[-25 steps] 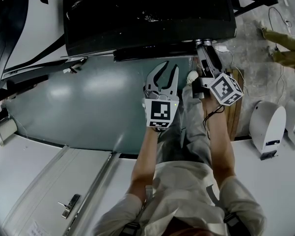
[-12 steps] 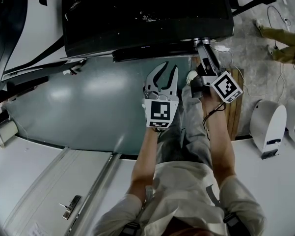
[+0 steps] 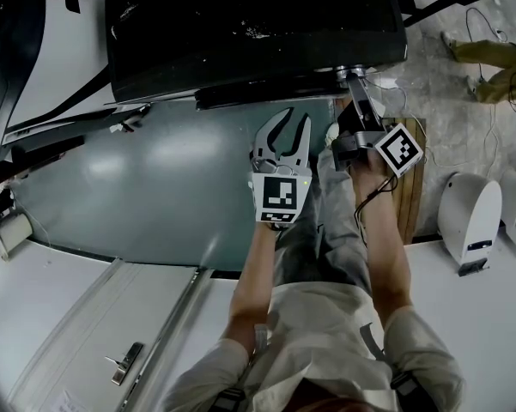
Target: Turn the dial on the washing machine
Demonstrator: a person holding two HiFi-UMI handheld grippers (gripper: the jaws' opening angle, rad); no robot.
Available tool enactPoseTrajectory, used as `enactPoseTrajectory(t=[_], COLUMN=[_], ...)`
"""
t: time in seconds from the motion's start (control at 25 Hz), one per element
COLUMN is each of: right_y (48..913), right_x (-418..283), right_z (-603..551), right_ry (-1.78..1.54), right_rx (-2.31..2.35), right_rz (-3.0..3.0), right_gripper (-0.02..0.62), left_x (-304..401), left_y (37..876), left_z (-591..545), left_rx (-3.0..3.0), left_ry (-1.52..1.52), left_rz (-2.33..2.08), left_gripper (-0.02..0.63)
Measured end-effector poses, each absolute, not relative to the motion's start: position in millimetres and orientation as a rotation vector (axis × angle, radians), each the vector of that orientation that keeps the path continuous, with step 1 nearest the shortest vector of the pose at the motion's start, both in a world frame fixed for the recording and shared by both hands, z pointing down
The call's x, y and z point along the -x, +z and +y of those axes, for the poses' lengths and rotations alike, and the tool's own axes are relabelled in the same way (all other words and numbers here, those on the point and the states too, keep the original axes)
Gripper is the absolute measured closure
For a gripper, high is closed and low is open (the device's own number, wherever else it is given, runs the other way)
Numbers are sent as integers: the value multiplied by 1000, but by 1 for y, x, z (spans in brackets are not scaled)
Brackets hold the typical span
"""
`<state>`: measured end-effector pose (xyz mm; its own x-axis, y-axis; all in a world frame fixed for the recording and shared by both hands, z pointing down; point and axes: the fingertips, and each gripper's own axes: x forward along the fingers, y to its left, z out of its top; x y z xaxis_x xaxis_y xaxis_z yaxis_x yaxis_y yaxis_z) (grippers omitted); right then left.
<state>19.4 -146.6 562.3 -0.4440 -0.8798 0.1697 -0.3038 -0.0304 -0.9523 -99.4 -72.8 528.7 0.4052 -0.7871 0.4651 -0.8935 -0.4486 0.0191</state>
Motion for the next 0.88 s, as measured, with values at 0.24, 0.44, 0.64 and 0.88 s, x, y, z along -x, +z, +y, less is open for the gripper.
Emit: enactPoseTrajectory(t=[0.24,0.44,0.64,0.88], right_y=[564,565,563,558], right_x=[-20,-22,-26,-27], right_z=[-146,-145,-144,-140], right_ry=[-1534,-1538,-1503,-1413], right_rx=[1178,1169,1247,1330], right_rz=[1661,1636,1737,1934], right_gripper=[333,334,312,299], left_x=[98,99,100,99], left_y=[529,529,530,530], left_z=[-72,-73,-73,-74], left_rx=[-2398,-2397,-2394,-2394], left_ry=[576,575,574,572], left_rz=[-1469,-1472,-1475,-1475], left_gripper=[503,503,503,503])
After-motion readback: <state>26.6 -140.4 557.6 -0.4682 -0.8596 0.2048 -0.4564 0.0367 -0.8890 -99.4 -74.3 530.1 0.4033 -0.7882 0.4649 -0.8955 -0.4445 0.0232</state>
